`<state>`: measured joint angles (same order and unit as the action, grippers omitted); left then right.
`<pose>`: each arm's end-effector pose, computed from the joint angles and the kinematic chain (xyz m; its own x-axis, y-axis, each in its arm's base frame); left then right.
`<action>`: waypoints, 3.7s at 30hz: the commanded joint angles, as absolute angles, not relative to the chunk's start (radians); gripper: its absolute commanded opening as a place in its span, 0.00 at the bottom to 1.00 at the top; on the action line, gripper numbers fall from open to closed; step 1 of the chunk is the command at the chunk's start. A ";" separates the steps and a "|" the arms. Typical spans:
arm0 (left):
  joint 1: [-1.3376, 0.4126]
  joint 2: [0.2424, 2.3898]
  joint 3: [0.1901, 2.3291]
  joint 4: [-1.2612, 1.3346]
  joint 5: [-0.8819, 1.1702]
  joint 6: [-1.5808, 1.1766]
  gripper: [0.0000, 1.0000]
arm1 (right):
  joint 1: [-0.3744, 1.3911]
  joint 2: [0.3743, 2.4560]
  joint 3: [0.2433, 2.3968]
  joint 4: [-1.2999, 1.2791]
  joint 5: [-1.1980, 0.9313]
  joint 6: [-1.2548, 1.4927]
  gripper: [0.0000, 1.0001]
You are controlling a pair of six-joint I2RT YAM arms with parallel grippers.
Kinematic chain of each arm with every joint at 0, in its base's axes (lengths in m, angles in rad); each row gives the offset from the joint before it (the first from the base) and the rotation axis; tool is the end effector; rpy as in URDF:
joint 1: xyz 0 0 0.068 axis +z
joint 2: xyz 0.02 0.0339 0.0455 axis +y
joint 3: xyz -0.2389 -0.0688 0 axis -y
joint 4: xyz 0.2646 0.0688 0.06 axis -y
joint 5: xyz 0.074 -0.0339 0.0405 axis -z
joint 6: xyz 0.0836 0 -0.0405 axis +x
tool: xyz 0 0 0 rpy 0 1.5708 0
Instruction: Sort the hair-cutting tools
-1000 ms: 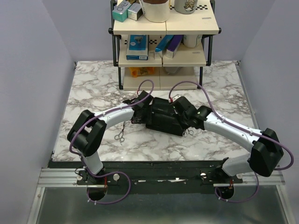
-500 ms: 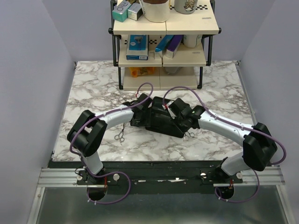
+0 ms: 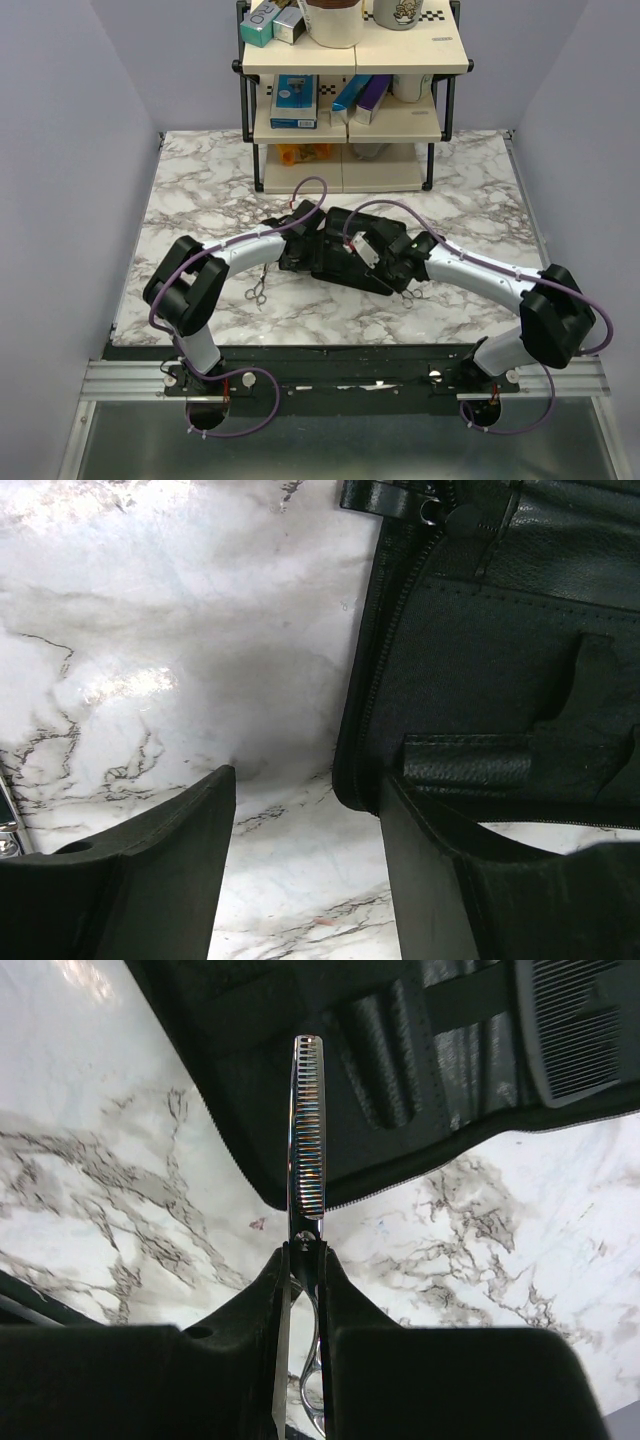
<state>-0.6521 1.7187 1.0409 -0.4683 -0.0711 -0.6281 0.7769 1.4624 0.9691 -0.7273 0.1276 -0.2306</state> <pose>0.2928 -0.2160 0.0872 -0.9280 -0.0289 -0.3714 0.0454 0.9808 -0.1897 0.2281 0.2094 0.1312 -0.5003 -0.8097 -0.3067 -0.7998 0.5679 -0.1948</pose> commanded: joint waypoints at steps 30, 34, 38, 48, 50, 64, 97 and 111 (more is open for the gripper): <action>-0.641 1.692 0.982 -0.476 -0.074 -0.635 0.66 | 0.775 1.649 1.034 -0.692 0.132 -0.529 0.01; -0.640 1.690 0.980 -0.474 -0.074 -0.635 0.66 | 0.775 1.646 1.046 -0.698 0.098 -0.529 0.01; -0.640 1.687 0.982 -0.479 -0.078 -0.634 0.66 | 0.775 1.655 1.046 -0.713 0.103 -0.523 0.01; -0.640 1.677 0.979 -0.477 -0.074 -0.635 0.66 | 0.775 1.608 1.003 -0.701 0.103 -0.486 0.01; -0.640 1.677 0.977 -0.474 -0.075 -0.635 0.66 | 0.775 1.608 0.986 -0.667 0.065 -0.465 0.01; -0.640 1.657 0.966 -0.480 -0.087 -0.632 0.66 | 0.758 1.606 0.922 -0.515 -0.026 -0.379 0.32; -0.643 1.640 0.960 -0.453 -0.049 -0.632 0.66 | 0.765 1.554 1.055 -0.859 0.264 -0.429 0.01; -0.643 1.628 0.954 -0.451 -0.051 -0.635 0.66 | 0.833 1.658 1.051 -0.822 0.235 -0.443 0.01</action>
<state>-0.6472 1.6554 0.9691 -0.4286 -0.0624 -0.6357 0.8139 1.6218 1.0386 -0.8165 0.2237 -0.4206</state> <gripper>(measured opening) 0.665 0.034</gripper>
